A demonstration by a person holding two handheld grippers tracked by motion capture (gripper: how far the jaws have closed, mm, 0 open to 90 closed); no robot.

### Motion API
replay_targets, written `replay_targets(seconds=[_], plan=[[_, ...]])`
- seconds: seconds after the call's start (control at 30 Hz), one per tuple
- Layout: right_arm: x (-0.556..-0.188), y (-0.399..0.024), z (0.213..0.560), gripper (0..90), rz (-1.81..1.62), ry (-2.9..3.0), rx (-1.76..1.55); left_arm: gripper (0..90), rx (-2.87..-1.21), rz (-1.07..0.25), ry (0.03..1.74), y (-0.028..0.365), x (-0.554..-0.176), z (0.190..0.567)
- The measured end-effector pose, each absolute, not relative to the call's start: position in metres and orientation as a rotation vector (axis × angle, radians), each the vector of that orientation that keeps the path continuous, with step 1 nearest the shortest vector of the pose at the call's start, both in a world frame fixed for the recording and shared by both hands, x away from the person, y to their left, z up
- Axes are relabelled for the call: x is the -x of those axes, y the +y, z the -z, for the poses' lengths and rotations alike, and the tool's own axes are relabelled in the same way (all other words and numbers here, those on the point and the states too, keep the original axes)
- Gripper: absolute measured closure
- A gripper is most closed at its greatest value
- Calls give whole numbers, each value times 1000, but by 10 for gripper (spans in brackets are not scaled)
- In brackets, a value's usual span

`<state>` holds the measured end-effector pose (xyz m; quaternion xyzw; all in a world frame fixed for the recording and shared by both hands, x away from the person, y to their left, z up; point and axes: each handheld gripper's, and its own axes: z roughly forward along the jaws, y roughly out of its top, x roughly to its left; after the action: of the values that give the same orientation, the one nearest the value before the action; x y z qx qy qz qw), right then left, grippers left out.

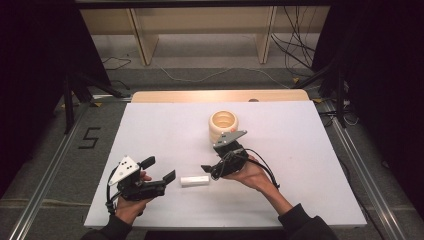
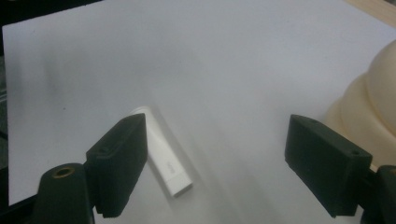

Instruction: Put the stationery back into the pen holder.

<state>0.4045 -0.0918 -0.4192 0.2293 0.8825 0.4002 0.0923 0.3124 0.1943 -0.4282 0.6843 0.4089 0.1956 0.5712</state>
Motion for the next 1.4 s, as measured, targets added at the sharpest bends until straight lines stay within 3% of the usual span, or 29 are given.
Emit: replay_targets(seconds=[0.83,1.27,1.4], plan=[[-402,-52,435,218,-988,2816,-456,82,-1585,-492,996,199,-311,429],[-407,-28,450,279,-798,2928,-334,74,-1557,-507,1016,204,-310,428],[-407,-23,453,334,-740,2948,-295,74,-1556,-511,1020,204,-310,428]])
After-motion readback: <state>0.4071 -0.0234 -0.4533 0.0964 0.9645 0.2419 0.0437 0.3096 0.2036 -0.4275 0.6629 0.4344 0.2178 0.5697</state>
